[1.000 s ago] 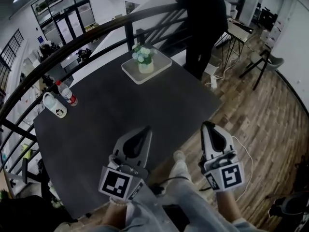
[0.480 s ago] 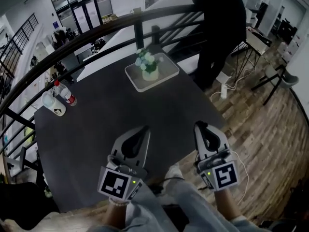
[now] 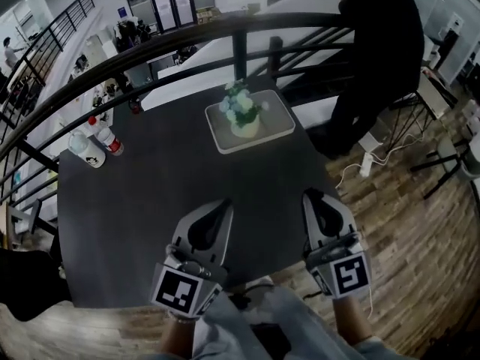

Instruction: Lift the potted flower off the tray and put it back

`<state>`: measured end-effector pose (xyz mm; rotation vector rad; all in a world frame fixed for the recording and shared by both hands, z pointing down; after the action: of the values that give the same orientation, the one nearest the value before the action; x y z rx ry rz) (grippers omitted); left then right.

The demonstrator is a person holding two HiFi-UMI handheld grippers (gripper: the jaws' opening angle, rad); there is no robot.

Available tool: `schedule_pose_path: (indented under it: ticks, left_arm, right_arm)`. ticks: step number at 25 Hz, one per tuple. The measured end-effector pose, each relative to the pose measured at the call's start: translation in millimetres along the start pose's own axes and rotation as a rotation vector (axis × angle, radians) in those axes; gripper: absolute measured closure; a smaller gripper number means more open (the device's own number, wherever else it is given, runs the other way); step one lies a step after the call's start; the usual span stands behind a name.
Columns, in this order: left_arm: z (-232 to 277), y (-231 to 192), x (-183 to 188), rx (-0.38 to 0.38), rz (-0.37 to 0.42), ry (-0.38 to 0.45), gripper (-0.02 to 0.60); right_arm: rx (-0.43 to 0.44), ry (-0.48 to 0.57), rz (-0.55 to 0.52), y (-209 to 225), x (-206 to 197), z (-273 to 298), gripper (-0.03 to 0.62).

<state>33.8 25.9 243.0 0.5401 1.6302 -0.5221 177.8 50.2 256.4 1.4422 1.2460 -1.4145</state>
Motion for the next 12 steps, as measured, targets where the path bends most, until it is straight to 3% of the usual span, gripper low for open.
schedule_pose_path:
  ticks: [7, 12]
  left_arm:
    - [17, -5, -8, 0.108, -0.027, -0.006, 0.583]
    - [21, -16, -16, 0.144, -0.022, -0.04, 0.583]
  right_arm:
    - [0.129, -0.031, 0.013, 16, -21, 32, 0.591]
    - [0.167, -0.043, 0.043, 19, -35, 55, 0.591]
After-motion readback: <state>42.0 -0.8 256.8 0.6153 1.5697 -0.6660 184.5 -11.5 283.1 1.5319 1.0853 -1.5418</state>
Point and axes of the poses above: the fingertips, and each gripper's own axes: z forward along the fingers, y to its right, x out of its top, the point moved 1 cm from there along -z, backward along the fingers, and after that the axes turned 5 degrees about y, right-handed, at the moved point
